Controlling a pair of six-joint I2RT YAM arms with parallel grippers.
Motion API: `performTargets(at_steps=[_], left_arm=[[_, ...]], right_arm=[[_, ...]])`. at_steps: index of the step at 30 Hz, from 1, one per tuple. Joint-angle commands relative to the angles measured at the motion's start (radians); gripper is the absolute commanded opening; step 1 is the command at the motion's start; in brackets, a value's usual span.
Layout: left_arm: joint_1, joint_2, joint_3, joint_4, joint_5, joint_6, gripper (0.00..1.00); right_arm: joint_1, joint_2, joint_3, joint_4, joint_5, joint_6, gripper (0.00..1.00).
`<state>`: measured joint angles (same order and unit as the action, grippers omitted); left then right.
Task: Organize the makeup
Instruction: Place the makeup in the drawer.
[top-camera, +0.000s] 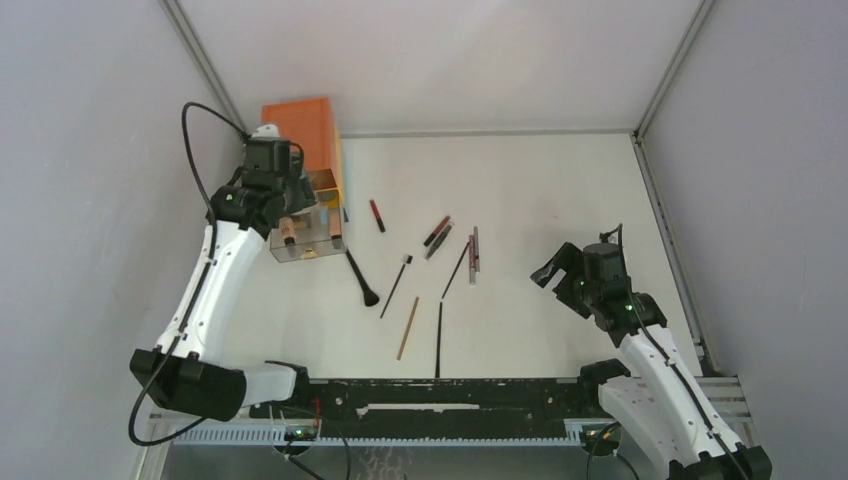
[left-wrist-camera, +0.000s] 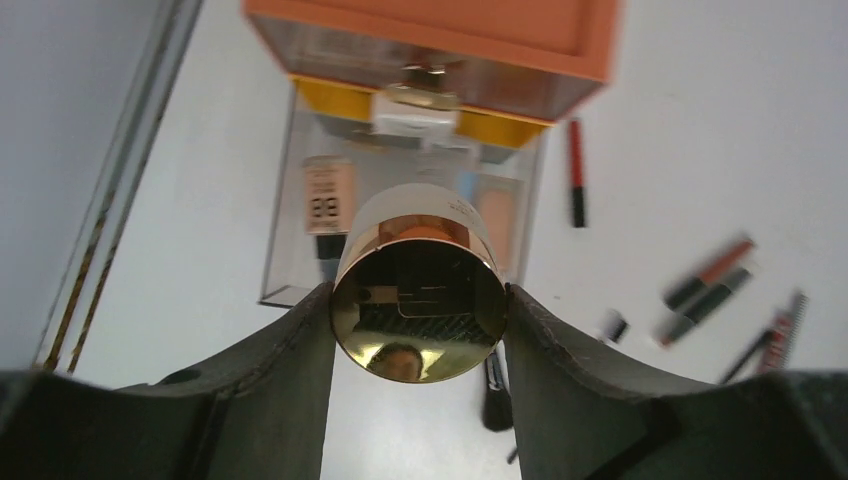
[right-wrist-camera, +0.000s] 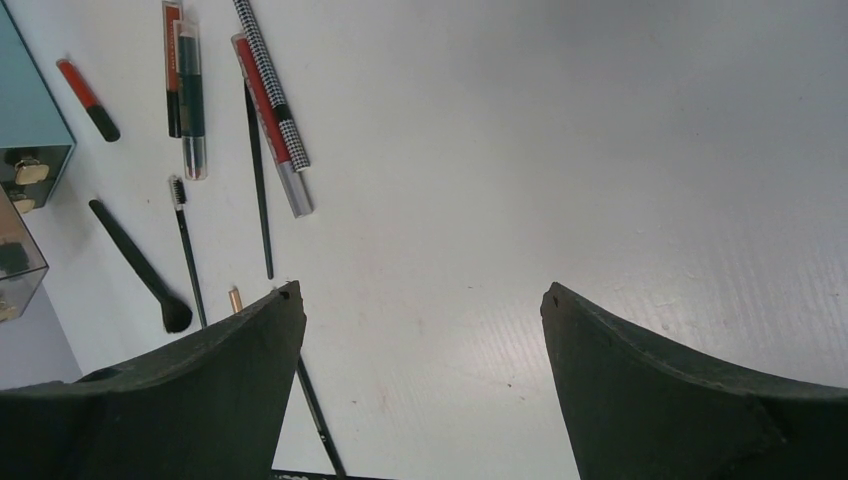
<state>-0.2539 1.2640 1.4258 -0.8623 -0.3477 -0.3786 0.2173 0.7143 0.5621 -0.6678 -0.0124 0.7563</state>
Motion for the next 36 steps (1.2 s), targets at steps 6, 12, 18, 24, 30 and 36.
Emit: performTargets(at_steps=[6,12,18,24,30,36], left_arm=[[0.143,0.095,-0.086,0.082,0.080,-0.030,0.23],[0.193,0.157,-0.100,0.135,0.129,-0.037,0.23],[0.232,0.231,-0.100,0.165,0.167,-0.037,0.25],[0.263,0.287,-0.086,0.159,0.215,-0.044,0.49],[0.263,0.245,-0.084,0.135,0.177,-0.042,0.64],[0.258,0.167,-0.104,0.137,0.166,-0.022,0.59]], right_arm=[[-0.002,-0.025,0.021,0.023,0.008,-0.019,0.94],[-0.001,-0.036,0.014,0.020,0.006,-0.014,0.94],[-0.001,-0.040,0.007,0.019,0.001,-0.014,0.94],[-0.001,-0.056,-0.010,0.014,-0.001,-0.015,0.94],[-0.001,-0.056,-0.011,0.012,-0.001,-0.020,0.94],[-0.001,-0.037,-0.013,0.033,-0.018,-0.019,0.94]])
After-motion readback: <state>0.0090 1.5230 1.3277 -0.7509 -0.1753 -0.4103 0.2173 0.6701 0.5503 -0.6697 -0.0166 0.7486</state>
